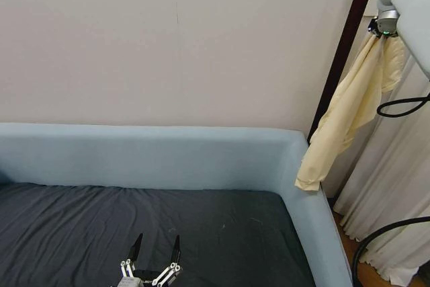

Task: Pick up the clothes from the sofa and hang them on the clothes hanger.

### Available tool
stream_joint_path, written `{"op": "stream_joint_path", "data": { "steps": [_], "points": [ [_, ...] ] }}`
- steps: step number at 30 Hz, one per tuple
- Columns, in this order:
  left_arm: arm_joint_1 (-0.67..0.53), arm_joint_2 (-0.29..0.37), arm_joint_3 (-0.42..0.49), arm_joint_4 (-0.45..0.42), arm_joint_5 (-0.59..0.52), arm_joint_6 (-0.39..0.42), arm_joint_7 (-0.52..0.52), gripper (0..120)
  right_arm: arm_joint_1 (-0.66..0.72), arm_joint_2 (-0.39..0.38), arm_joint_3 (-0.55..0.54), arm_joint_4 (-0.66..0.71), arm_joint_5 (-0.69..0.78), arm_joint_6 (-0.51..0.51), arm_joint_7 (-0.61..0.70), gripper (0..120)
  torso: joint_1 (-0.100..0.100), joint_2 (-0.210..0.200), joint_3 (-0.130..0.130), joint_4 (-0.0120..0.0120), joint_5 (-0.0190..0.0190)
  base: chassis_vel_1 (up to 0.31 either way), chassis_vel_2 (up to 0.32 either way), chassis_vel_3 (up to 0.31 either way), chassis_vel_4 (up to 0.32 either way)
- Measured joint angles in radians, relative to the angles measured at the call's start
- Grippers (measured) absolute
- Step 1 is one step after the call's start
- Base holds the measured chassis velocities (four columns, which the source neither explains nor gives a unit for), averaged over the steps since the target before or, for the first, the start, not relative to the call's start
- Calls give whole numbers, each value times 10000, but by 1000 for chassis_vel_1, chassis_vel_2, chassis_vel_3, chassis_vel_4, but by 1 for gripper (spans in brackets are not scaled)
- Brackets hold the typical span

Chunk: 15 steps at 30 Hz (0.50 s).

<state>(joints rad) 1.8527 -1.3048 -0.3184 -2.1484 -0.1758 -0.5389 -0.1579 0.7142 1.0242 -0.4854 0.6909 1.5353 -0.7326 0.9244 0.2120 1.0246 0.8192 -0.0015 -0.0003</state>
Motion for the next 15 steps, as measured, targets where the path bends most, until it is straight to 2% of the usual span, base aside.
{"op": "stream_joint_path", "data": {
  "steps": [3, 6, 7, 9, 10, 14, 15],
  "points": [
    [1, 4, -10, -7, -13, -1, -1, 100, -120, -146, 0, 177, 17, 7, -119, 1, -1, 0, -1, 1, -2, 0, 0, 0, 0],
    [-4, -17, -8, -7, -17, 0, -3, 100, -340, -451, -10, 586, -94, 0, -414, 15, 0, 0, 1, -2, 7, 0, 0, 0, 0],
    [-4, -17, -8, -7, -17, 0, -3, 100, -340, -451, -10, 586, -94, 0, -414, 15, 0, 0, 1, -2, 7, 0, 0, 0, 0],
    [-8, -40, -21, 17, -14, 5, -2, 100, -501, -771, -81, 1054, -756, 1, -1042, 25, 0, -1, 0, -2, 4, 0, 0, 0, 0],
    [-8, -40, -21, 17, -14, 5, -2, 100, -501, -771, -81, 1054, -756, 1, -1042, 25, 0, -1, 0, -2, 4, 0, 0, 0, 0],
    [-183, -15, -313, -108, -282, 186, -8, 100, -632, -1249, -228, 1674, -1725, 5, -2203, 45, 0, 0, 0, -3, 4, 0, 0, 0, 0],
    [-183, -15, -313, -108, -282, 186, -8, 100, -632, -1249, -228, 1674, -1725, 5, -2203, 45, 0, 0, 0, -3, 4, 0, 0, 0, 0]
  ]
}}
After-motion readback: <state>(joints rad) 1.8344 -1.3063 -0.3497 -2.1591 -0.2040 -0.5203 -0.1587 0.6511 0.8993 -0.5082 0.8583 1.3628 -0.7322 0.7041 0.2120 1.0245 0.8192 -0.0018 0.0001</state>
